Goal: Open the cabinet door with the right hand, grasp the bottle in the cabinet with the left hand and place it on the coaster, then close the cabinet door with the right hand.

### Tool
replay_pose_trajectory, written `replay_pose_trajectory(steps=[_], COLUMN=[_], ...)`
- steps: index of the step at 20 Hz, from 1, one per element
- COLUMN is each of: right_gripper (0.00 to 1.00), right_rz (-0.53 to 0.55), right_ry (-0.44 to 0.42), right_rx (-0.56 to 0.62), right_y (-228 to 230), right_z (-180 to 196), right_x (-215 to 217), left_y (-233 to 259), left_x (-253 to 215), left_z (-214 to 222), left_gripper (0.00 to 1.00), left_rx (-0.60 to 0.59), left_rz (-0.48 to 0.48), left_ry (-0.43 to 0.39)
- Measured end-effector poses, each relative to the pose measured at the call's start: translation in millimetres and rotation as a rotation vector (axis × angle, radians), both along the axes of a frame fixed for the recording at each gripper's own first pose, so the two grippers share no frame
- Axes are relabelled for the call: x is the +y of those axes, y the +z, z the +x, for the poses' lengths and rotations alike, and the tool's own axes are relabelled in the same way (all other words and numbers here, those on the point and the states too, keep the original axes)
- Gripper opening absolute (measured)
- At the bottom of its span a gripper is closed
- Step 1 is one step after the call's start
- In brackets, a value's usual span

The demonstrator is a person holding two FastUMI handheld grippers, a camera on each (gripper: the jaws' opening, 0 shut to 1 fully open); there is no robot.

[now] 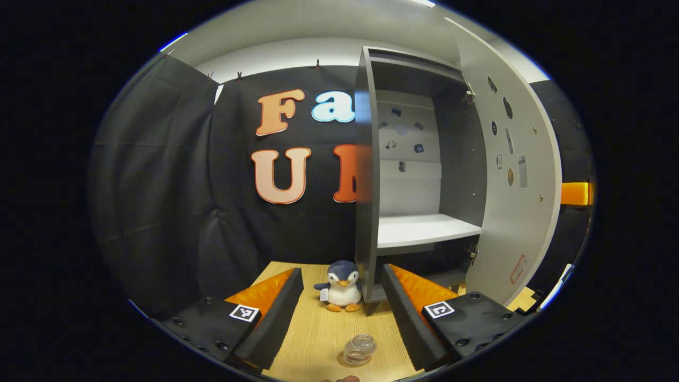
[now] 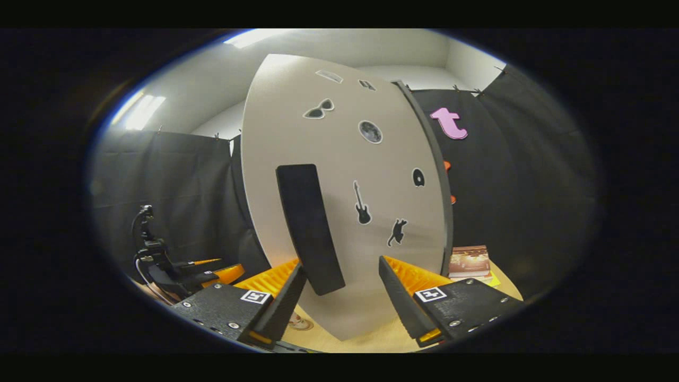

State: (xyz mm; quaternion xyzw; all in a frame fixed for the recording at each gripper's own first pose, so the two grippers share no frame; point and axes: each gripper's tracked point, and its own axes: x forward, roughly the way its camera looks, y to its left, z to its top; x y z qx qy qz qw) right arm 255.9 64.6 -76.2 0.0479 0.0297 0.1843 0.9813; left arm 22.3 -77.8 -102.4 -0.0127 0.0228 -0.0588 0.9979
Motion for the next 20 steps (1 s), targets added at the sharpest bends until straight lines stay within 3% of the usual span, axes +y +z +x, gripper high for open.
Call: replay_pose_trajectory(steps=[7, 12, 20], right_gripper=[0.88, 0.91, 0.95], right_rz=[-0.065, -0.112, -0.051], right_ry=[0.028, -0.015, -0.038], right_rx=[-0.023, -0.049, -0.026], right_y=[-5.5, -5.4, -8.4], right_z=[27.9, 39.6, 49.8], right_x=[25.9, 34.2, 46.0], left_y=[10.1, 11.1, 1.5], left_x=[24.1, 46.8, 48.9], left_z=[17.5, 34.0, 64.6], left_gripper=[0.97, 0.99, 1.0], left_rx=[-0.035, -0.044, -0.024], left_rz=[-0.006, 0.001, -0.004], left_ry=[0.016, 0.033, -0.015])
